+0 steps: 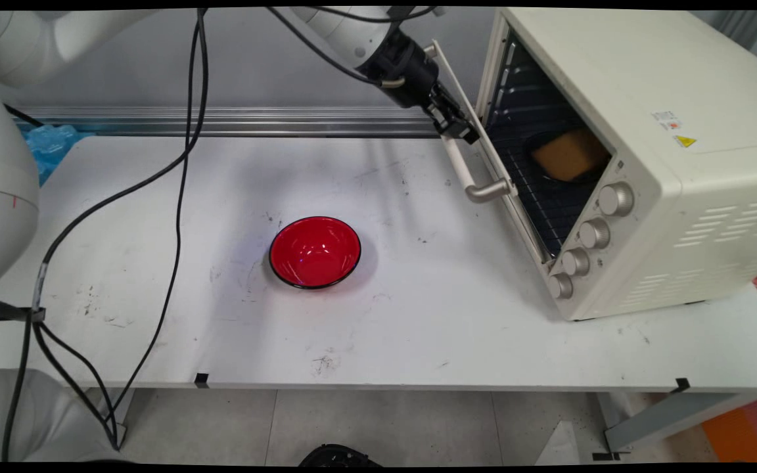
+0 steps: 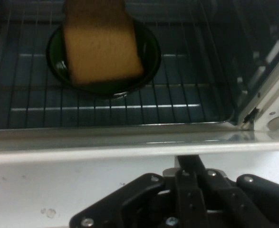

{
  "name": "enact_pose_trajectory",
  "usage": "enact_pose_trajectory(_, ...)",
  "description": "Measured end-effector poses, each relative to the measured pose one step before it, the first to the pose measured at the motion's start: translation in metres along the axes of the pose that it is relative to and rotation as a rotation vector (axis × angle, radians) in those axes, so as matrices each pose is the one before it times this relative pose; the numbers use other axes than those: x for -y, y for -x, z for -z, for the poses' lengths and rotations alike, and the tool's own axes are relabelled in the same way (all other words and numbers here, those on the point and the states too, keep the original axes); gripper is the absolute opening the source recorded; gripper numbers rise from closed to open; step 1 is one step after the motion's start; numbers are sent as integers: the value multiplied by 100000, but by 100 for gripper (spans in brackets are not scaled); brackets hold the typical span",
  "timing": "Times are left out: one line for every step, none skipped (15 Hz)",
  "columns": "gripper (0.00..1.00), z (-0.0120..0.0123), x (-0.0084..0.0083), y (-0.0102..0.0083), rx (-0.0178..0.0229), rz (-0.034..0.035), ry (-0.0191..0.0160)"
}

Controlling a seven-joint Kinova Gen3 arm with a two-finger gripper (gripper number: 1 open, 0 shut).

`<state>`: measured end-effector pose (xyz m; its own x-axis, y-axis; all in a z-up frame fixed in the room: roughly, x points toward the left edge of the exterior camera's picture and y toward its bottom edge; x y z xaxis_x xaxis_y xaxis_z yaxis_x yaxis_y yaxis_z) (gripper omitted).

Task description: Open the oven

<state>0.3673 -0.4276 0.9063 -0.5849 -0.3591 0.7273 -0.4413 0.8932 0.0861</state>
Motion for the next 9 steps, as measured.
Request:
enact_pose_trajectory(0,-41,1,460,-625,309,-256)
enact_pose_trajectory(0,-41,-17,300,-383,156,-159)
enact_pose_trajectory(0,-57,-13,505,-526,237,-207)
enact_pose_trajectory(0,-41,-20,336,-325,101,-127)
enact_pose_trajectory(0,-87,-31,513,-463,9,-112)
enact_pose_trajectory(0,-37,-26,320,-296,15,-92)
enact_pose_trajectory(0,-39,-51,535,-428,6,-150)
enact_pose_trajectory(0,-93,-39,563,-471,-75,-88)
enact_pose_trajectory(0,-70,-37,542,-476,-128,-112)
